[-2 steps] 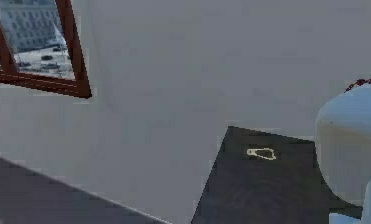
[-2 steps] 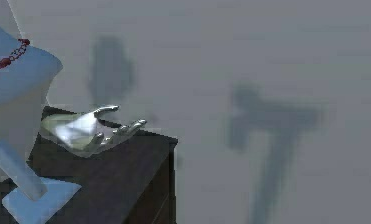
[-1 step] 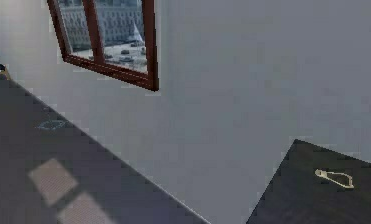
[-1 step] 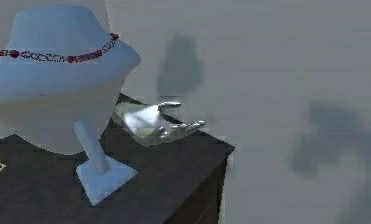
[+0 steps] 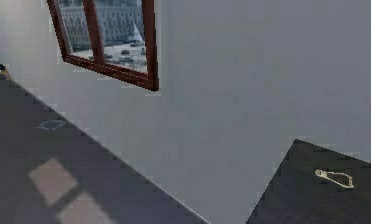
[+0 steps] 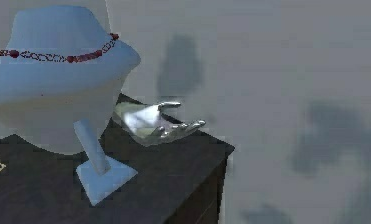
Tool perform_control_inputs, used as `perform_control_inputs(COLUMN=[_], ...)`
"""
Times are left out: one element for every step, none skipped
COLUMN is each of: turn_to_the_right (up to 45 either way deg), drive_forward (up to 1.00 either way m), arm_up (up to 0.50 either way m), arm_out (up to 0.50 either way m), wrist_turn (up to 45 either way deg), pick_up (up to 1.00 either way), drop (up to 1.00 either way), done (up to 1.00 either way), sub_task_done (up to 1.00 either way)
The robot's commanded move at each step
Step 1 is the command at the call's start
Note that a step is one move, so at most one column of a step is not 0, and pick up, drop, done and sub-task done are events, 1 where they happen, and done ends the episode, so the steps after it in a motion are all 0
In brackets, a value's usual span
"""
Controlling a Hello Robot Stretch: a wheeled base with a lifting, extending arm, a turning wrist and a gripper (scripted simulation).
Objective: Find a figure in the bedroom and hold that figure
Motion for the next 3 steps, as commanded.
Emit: perform_control_inputs(turn_to_the_right=[0.0, 0.0, 0.0], drive_forward=[0.0, 0.0, 0.0], arm_up=[0.38, 0.0, 0.0], arm_out=[0.0, 0.2, 0.0], wrist_turn=[0.0, 0.0, 45.0], pick_up=[0.0, 0.0, 0.0], drop=[0.0, 0.0, 0.0], done=[0.0, 0.0, 0.0], sub_task_done=[0.0, 0.0, 0.0])
